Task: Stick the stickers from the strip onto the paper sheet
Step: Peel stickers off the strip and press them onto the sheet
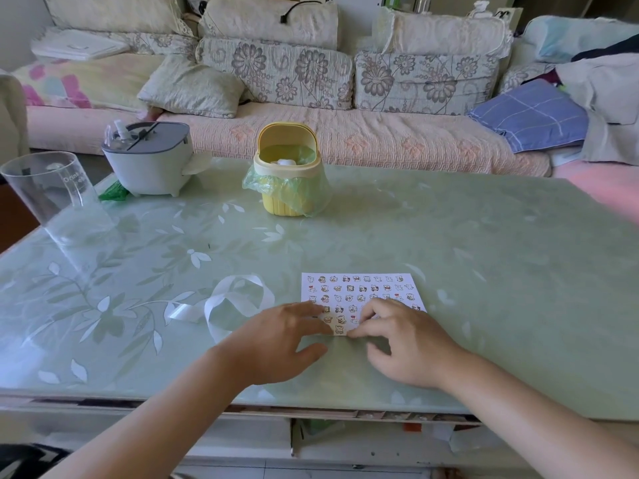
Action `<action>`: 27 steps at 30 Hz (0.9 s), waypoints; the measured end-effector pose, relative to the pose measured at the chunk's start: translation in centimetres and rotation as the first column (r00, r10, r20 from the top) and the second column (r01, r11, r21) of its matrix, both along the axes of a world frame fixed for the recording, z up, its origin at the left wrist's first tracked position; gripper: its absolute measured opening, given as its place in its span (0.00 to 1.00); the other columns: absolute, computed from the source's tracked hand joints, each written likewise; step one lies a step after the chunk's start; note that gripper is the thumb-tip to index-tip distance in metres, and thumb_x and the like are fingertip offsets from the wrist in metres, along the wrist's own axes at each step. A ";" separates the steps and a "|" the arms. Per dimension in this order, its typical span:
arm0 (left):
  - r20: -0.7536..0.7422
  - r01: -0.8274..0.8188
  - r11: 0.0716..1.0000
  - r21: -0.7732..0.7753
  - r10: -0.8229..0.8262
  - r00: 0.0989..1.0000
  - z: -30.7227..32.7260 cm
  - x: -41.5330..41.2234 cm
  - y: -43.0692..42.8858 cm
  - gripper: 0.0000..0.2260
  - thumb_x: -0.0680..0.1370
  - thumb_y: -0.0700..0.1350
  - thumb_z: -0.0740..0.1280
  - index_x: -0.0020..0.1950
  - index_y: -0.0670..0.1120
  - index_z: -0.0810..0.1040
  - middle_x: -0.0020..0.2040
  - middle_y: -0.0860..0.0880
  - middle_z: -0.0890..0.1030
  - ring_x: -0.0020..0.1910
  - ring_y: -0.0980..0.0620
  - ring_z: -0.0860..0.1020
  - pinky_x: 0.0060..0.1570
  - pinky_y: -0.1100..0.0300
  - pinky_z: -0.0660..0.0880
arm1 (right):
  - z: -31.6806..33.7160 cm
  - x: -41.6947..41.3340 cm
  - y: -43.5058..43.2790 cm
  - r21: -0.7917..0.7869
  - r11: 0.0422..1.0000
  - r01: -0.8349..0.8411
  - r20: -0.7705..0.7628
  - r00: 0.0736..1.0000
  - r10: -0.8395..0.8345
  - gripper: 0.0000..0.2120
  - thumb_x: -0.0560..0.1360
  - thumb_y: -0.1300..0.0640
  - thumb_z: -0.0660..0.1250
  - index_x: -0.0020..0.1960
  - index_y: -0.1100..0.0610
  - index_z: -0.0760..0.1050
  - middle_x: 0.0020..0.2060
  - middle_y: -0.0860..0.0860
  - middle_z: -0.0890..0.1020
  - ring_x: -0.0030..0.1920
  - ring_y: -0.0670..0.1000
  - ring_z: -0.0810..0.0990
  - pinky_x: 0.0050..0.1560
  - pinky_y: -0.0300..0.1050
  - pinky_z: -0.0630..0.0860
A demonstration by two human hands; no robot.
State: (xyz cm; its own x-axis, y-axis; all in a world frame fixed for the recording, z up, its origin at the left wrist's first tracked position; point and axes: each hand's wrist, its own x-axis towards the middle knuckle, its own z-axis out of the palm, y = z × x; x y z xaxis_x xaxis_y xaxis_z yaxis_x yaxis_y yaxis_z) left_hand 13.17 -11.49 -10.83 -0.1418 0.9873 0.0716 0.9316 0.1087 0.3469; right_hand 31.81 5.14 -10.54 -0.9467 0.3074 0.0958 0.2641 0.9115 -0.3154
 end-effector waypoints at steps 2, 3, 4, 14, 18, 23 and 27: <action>0.011 -0.028 0.997 0.071 0.027 1.000 -0.2 0.0 0.6 0.20 0.78 0.61 0.53 0.59 0.54 0.79 0.61 0.56 0.79 0.58 0.53 0.77 0.55 0.58 0.74 | -0.3 0.1 0.4 0.016 0.998 0.054 -0.078 0.996 -0.053 0.14 0.73 0.51 0.63 0.54 0.43 0.82 0.51 0.39 0.75 0.53 0.43 0.75 0.46 0.39 0.69; 0.010 -0.048 0.993 0.105 0.047 0.999 -0.3 0.1 1.1 0.18 0.79 0.58 0.54 0.58 0.53 0.78 0.56 0.55 0.79 0.55 0.52 0.77 0.51 0.58 0.74 | -0.5 0.0 0.5 0.045 0.996 0.071 -0.091 0.994 -0.067 0.13 0.74 0.51 0.64 0.56 0.45 0.81 0.53 0.39 0.75 0.54 0.44 0.76 0.46 0.39 0.69; 0.000 -0.068 0.988 0.138 0.069 0.998 -0.4 0.3 1.5 0.16 0.80 0.56 0.54 0.57 0.53 0.77 0.54 0.55 0.79 0.53 0.51 0.76 0.50 0.57 0.73 | -0.7 -0.1 0.7 0.072 0.994 0.086 -0.091 0.993 -0.080 0.13 0.75 0.51 0.64 0.58 0.46 0.80 0.55 0.41 0.75 0.55 0.46 0.76 0.48 0.40 0.70; -0.155 -0.209 0.978 -0.017 0.203 0.967 -2.0 1.6 7.5 0.24 0.84 0.49 0.47 0.80 0.46 0.51 0.81 0.48 0.49 0.79 0.50 0.45 0.77 0.53 0.44 | -1.3 -4.2 1.0 0.053 0.980 0.193 0.207 0.958 -0.200 0.28 0.85 0.49 0.45 0.82 0.53 0.42 0.81 0.49 0.40 0.80 0.48 0.37 0.79 0.49 0.36; -0.218 -0.185 0.976 -0.113 0.157 0.963 -2.8 1.6 7.6 0.27 0.82 0.53 0.39 0.81 0.47 0.42 0.81 0.49 0.42 0.79 0.51 0.40 0.76 0.53 0.38 | -2.0 -4.6 1.4 0.085 0.986 0.147 0.303 0.938 -0.166 0.29 0.85 0.47 0.42 0.81 0.52 0.35 0.80 0.48 0.34 0.78 0.46 0.32 0.78 0.50 0.33; -0.203 -0.221 0.970 -0.105 0.197 0.959 -2.9 1.5 7.4 0.34 0.76 0.59 0.33 0.81 0.47 0.42 0.81 0.50 0.41 0.79 0.52 0.39 0.75 0.56 0.35 | -2.0 -3.6 2.5 0.109 0.971 0.214 0.317 0.918 -0.237 0.33 0.84 0.40 0.43 0.81 0.52 0.35 0.80 0.48 0.34 0.79 0.47 0.32 0.79 0.50 0.36; -0.162 -0.332 0.933 -0.135 0.310 0.937 -2.9 1.8 7.5 0.29 0.83 0.57 0.44 0.81 0.46 0.42 0.80 0.49 0.39 0.78 0.52 0.36 0.76 0.55 0.36 | -2.1 -2.6 3.3 0.097 0.924 0.371 0.295 0.875 -0.383 0.35 0.82 0.37 0.44 0.81 0.53 0.36 0.80 0.51 0.36 0.80 0.50 0.34 0.79 0.51 0.38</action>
State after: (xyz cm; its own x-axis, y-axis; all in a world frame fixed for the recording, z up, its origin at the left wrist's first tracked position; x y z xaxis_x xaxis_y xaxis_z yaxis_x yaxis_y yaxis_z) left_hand 14.96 -4.04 -13.77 -0.4532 0.8905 -0.0403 0.8745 0.4529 0.1737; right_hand 29.20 8.42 -12.68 -0.7444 0.6487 -0.1586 0.6671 0.7329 -0.1337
